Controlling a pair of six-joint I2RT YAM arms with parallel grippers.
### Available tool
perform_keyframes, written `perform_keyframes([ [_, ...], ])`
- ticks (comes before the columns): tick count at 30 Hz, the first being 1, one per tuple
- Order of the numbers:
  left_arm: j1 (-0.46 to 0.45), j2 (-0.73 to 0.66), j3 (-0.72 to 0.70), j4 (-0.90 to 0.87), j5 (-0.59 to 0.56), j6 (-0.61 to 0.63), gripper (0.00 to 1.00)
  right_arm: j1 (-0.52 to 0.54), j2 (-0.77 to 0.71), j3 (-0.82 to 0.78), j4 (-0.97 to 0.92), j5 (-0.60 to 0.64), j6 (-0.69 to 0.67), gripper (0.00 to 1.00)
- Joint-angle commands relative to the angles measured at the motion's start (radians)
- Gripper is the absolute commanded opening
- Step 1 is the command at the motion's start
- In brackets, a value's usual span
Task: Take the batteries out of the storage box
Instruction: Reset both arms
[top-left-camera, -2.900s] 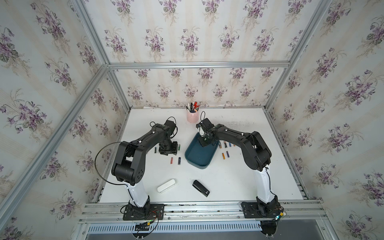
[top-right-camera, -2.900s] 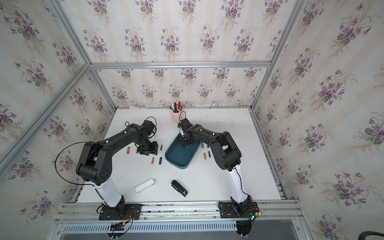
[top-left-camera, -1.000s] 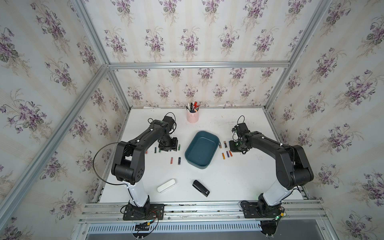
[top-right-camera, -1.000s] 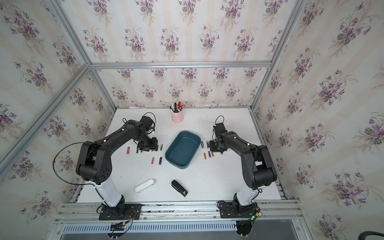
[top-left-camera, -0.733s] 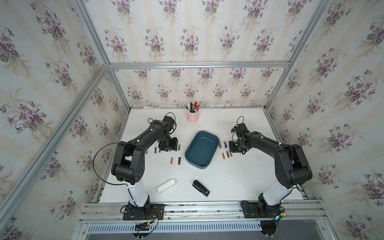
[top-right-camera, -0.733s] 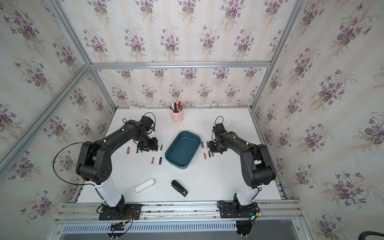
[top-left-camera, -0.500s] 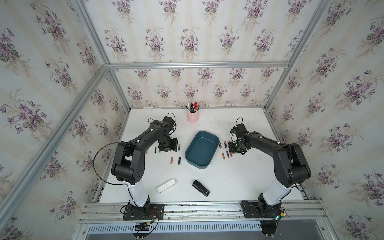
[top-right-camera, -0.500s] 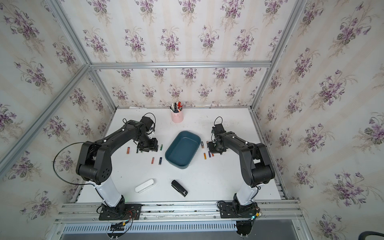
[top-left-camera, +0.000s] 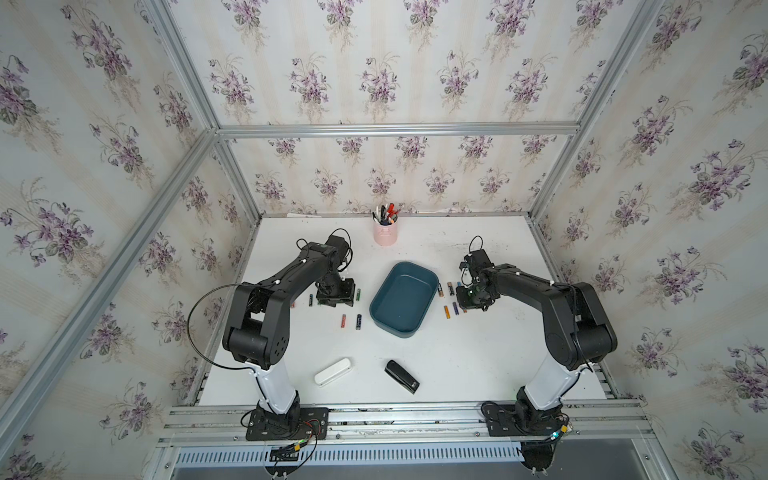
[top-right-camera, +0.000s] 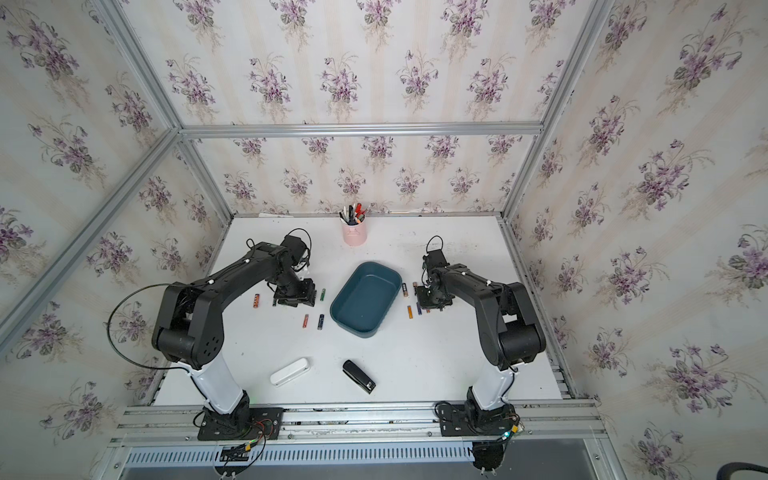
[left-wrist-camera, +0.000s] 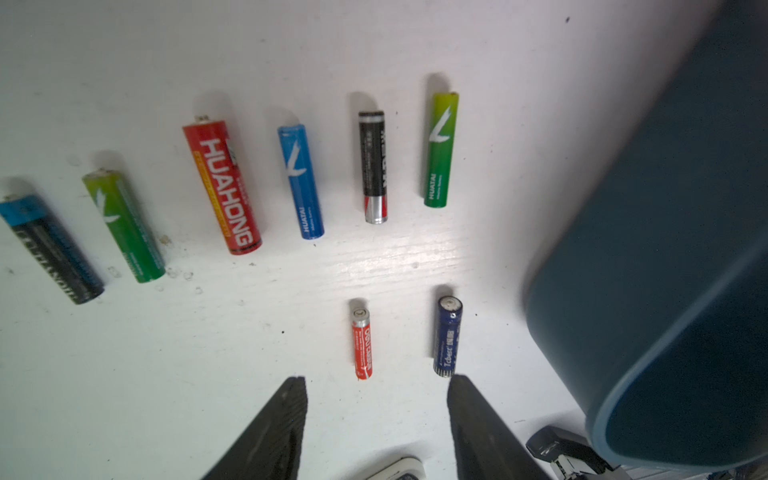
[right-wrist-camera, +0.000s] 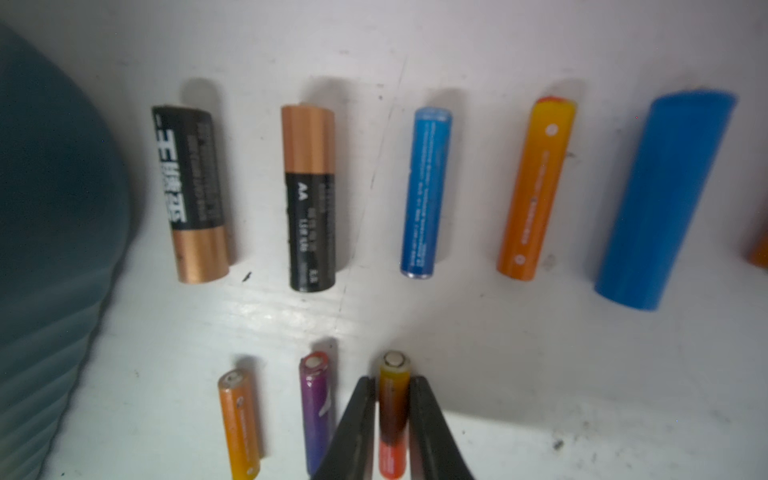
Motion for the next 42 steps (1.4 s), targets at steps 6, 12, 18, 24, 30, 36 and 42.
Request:
perform_keyframes([
  [6, 0.001, -0.002, 0.002, -0.005, 0.003, -0.001, 0.59, 0.001, 0.011, 0.006, -0.019, 0.021, -0.002, 0.22],
  [12, 0.001, -0.011, -0.005, -0.002, 0.0, -0.001, 0.61, 0.001, -0.003, 0.011, -0.025, 0.028, 0.0, 0.28],
  [18, 0.001, -0.033, 0.01, 0.006, 0.004, -0.001, 0.7, 0.002, -0.059, 0.028, -0.047, 0.034, 0.007, 0.36],
  [24, 0.0, -0.083, 0.026, 0.038, -0.045, -0.007, 1.0, 0.011, -0.149, 0.095, -0.088, 0.074, 0.023, 0.63],
  [30, 0.011, -0.295, -0.102, 0.248, -0.493, -0.045, 1.0, 0.01, -0.296, 0.113, -0.012, 0.142, 0.062, 1.0],
  [36, 0.043, -0.632, -0.598, 0.935, -0.683, 0.183, 1.0, -0.025, -0.51, -0.113, 0.347, 0.217, 0.154, 1.0],
  [42, 0.095, -0.634, -0.837, 1.326, -0.636, 0.321, 1.0, -0.091, -0.508, -0.336, 0.694, 0.359, 0.17, 1.0],
])
